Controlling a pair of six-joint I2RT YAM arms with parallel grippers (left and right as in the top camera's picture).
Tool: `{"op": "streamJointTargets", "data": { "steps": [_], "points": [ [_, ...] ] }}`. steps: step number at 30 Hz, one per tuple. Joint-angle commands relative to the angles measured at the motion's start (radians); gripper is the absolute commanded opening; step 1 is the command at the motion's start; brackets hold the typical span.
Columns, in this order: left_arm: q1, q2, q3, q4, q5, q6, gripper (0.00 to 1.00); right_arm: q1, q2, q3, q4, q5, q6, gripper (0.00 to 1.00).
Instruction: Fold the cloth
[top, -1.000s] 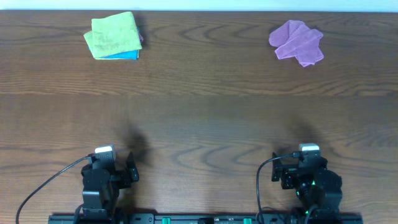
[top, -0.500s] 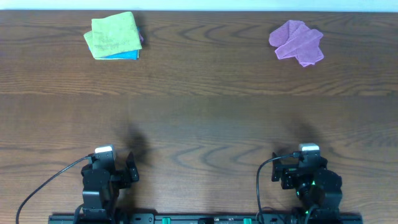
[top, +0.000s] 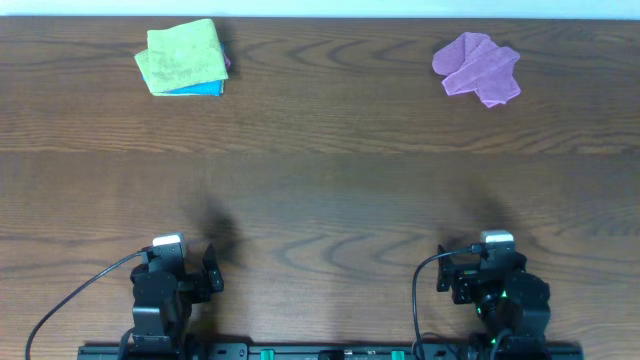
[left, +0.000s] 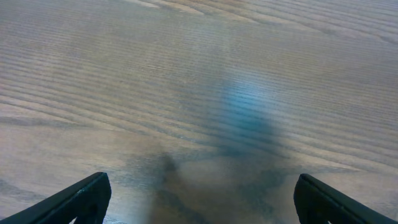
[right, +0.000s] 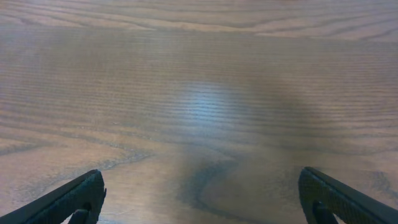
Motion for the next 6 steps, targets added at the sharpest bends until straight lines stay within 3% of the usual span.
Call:
{"op": "streamJointTargets", "data": {
  "steps": [1, 6],
  "points": [
    [0.006, -0.006, -0.013, -0.018, -0.003, 0.018, 0.95, 0.009, -0.011, -0.011, 0.0, 0.01, 0.02, 0.99],
    [0.006, -0.006, -0.013, -0.018, -0.003, 0.018, 0.95, 0.009, -0.011, -0.011, 0.0, 0.01, 0.02, 0.99]
  ]
}}
